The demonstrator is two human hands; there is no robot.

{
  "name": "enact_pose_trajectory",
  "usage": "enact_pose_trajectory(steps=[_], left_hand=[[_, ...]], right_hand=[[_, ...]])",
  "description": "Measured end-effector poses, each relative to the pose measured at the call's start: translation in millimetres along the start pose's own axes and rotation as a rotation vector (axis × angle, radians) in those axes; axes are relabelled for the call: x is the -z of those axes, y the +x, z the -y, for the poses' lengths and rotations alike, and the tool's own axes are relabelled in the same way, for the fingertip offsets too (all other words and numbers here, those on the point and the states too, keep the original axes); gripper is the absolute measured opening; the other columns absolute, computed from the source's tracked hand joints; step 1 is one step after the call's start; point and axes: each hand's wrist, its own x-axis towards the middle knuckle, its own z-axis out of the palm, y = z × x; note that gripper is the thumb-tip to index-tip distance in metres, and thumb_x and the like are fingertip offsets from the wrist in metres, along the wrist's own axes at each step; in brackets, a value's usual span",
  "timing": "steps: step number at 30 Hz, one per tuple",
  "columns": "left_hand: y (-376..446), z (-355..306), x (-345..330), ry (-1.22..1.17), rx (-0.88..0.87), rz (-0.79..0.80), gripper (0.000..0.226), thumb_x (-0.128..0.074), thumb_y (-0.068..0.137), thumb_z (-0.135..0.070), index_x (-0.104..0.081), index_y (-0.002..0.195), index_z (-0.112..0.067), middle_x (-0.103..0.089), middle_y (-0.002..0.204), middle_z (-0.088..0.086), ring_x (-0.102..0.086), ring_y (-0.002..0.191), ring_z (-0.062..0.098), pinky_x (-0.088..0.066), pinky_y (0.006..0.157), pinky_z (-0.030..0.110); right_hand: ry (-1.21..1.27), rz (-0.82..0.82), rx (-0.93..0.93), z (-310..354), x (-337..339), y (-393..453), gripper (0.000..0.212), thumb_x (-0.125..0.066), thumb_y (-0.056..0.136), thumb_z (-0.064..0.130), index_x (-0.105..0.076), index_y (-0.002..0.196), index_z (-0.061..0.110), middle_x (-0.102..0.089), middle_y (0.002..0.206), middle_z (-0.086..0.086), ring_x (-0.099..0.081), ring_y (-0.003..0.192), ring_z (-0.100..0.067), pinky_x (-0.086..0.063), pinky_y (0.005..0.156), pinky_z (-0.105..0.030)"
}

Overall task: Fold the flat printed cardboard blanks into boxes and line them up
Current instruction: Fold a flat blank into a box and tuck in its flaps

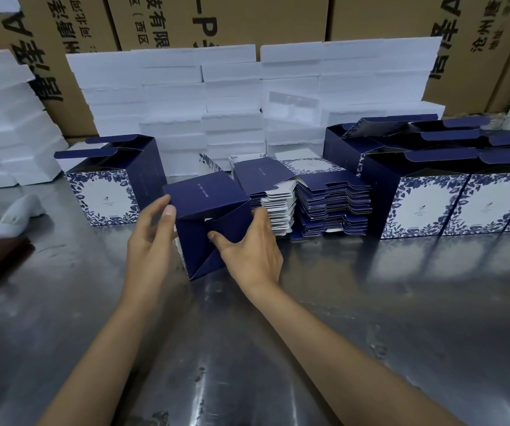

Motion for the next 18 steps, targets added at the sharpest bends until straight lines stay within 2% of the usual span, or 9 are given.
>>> enact_pose_trajectory(steps=[2,5,8,10,14,15,18], left_hand=[[2.2,1.8,1.3,-0.031,0.004,-0.003,0.03,-0.058,0.098,-0.043,-0.062,0.127,-0.037,-0.068,0.117,-0.025,-0.063,0.109,-0.005,-0.046,0.09,0.021],[4.5,3.0,1.3,-0.062,0.008,-0.006,0.035,-0.064,0.083,-0.054,-0.065,0.117,-0.044,-0.069,0.118,-0.02,-0.064,0.113,0.004,-0.05,0.088,0.025],[5.3,5.3,0.4,-0.074,0.007,-0.013,0.036,-0.065,0.078,-0.058,-0.065,0.112,-0.049,-0.068,0.114,-0.022,-0.064,0.109,0.002,-0.05,0.084,0.025],[6.1,6.5,0.5,-0.102,0.026,-0.026,0.041,-0.067,0.076,-0.057,-0.061,0.117,-0.05,-0.066,0.112,-0.021,-0.063,0.106,0.001,-0.049,0.085,0.028],[5.0,7.8,1.2,-0.18,0.129,-0.019,0.07,-0.072,0.069,-0.054,-0.05,0.135,-0.043,-0.063,0.121,-0.015,-0.065,0.108,0.0,-0.049,0.094,0.033],[3.3,6.9,0.4,-0.229,0.17,0.005,0.067,-0.073,0.07,-0.051,-0.052,0.133,-0.043,-0.064,0.123,-0.013,-0.067,0.106,0.0,-0.052,0.094,0.033],[-2.4,-0.4,-5.4,-0.359,0.228,0.141,0.037,-0.074,0.08,-0.039,-0.066,0.115,-0.049,-0.072,0.121,-0.009,-0.07,0.105,0.007,-0.059,0.079,0.028]], right_hand=[[0.017,0.015,-0.006,-1.2,2.9,0.3,0.064,-0.075,0.077,0.062,-0.042,0.118,0.026,-0.059,0.125,0.008,-0.06,0.115,-0.022,-0.051,0.087,-0.04],[-0.007,0.026,0.009,-3.9,8.7,0.4,0.054,-0.067,0.081,0.067,-0.04,0.107,0.028,-0.062,0.113,0.011,-0.062,0.105,-0.022,-0.042,0.075,-0.034],[-0.04,0.0,0.025,-3.3,10.6,-0.4,0.054,-0.065,0.082,0.07,-0.04,0.103,0.028,-0.064,0.107,0.01,-0.062,0.099,-0.021,-0.039,0.071,-0.033],[-0.039,-0.016,0.026,-2.1,9.6,-1.1,0.054,-0.065,0.082,0.07,-0.04,0.103,0.027,-0.063,0.107,0.01,-0.062,0.1,-0.021,-0.039,0.07,-0.033],[0.021,0.039,0.016,-1.3,13.1,-1.9,0.055,-0.068,0.078,0.071,-0.041,0.106,0.031,-0.061,0.108,0.015,-0.06,0.102,-0.017,-0.041,0.074,-0.034],[0.043,0.072,0.001,-0.5,16.1,-2.0,0.056,-0.066,0.076,0.074,-0.042,0.106,0.034,-0.059,0.105,0.019,-0.058,0.098,-0.014,-0.04,0.075,-0.034],[0.151,0.151,-0.11,3.9,28.9,0.0,0.06,-0.049,0.068,0.088,-0.048,0.101,0.038,-0.054,0.093,0.029,-0.053,0.095,-0.011,-0.035,0.079,-0.036]])
